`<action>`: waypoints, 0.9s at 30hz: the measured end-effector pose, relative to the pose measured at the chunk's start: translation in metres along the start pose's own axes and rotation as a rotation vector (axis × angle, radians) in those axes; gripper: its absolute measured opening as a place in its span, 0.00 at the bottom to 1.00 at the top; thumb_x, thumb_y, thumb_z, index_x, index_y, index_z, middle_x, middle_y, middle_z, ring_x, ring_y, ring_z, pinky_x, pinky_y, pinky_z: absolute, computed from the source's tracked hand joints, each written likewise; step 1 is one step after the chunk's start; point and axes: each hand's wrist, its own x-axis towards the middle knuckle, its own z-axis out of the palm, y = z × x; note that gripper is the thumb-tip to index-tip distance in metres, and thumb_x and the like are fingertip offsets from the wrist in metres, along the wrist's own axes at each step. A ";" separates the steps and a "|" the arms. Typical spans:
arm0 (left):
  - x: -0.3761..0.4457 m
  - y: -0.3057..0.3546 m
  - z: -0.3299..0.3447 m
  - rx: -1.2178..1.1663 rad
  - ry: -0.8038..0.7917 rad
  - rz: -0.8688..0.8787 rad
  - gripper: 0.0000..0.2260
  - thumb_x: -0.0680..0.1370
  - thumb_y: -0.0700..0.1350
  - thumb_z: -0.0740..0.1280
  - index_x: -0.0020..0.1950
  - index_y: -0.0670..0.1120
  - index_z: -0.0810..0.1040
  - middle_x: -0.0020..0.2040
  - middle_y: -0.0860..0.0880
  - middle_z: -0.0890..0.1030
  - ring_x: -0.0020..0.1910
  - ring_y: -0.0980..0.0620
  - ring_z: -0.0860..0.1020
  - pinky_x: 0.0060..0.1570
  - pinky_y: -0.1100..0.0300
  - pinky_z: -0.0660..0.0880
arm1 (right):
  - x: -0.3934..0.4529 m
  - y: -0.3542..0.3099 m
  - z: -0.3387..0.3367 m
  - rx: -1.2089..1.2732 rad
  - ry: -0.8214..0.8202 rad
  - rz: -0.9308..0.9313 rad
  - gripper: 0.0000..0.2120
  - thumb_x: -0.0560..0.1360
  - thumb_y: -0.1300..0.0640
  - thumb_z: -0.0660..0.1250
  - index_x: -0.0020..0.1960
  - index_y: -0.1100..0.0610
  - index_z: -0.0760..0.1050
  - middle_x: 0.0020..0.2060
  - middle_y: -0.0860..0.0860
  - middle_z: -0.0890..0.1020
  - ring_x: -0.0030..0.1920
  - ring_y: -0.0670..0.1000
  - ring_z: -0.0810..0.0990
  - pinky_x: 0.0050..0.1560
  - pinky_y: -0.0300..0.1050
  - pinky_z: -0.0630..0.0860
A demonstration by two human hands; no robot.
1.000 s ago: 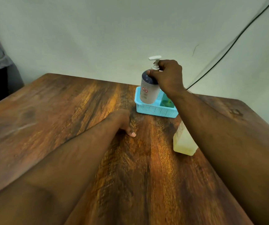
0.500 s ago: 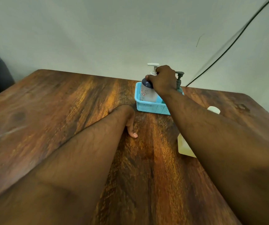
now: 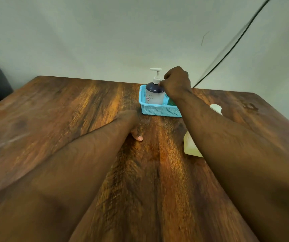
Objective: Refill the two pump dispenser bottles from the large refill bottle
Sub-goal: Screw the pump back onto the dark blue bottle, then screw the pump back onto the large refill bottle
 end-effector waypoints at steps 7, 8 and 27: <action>-0.060 0.040 0.028 -0.375 0.114 0.330 0.40 0.68 0.42 0.79 0.76 0.48 0.65 0.73 0.45 0.71 0.70 0.43 0.71 0.68 0.49 0.71 | -0.053 0.023 -0.081 0.096 0.134 -0.156 0.11 0.69 0.57 0.71 0.50 0.53 0.84 0.48 0.49 0.85 0.49 0.48 0.83 0.55 0.45 0.78; -0.069 0.048 0.031 -0.459 0.099 0.386 0.44 0.67 0.43 0.80 0.78 0.50 0.61 0.76 0.46 0.67 0.73 0.43 0.68 0.70 0.50 0.68 | -0.062 0.029 -0.096 0.076 0.136 -0.171 0.11 0.69 0.58 0.71 0.51 0.54 0.84 0.48 0.50 0.85 0.50 0.48 0.83 0.56 0.44 0.77; -0.061 0.120 0.096 -1.166 0.229 0.609 0.43 0.64 0.47 0.82 0.73 0.55 0.63 0.65 0.54 0.74 0.64 0.53 0.74 0.60 0.56 0.75 | -0.121 0.201 -0.121 -0.439 -0.215 0.225 0.24 0.71 0.55 0.73 0.66 0.53 0.72 0.60 0.53 0.79 0.57 0.56 0.79 0.56 0.52 0.79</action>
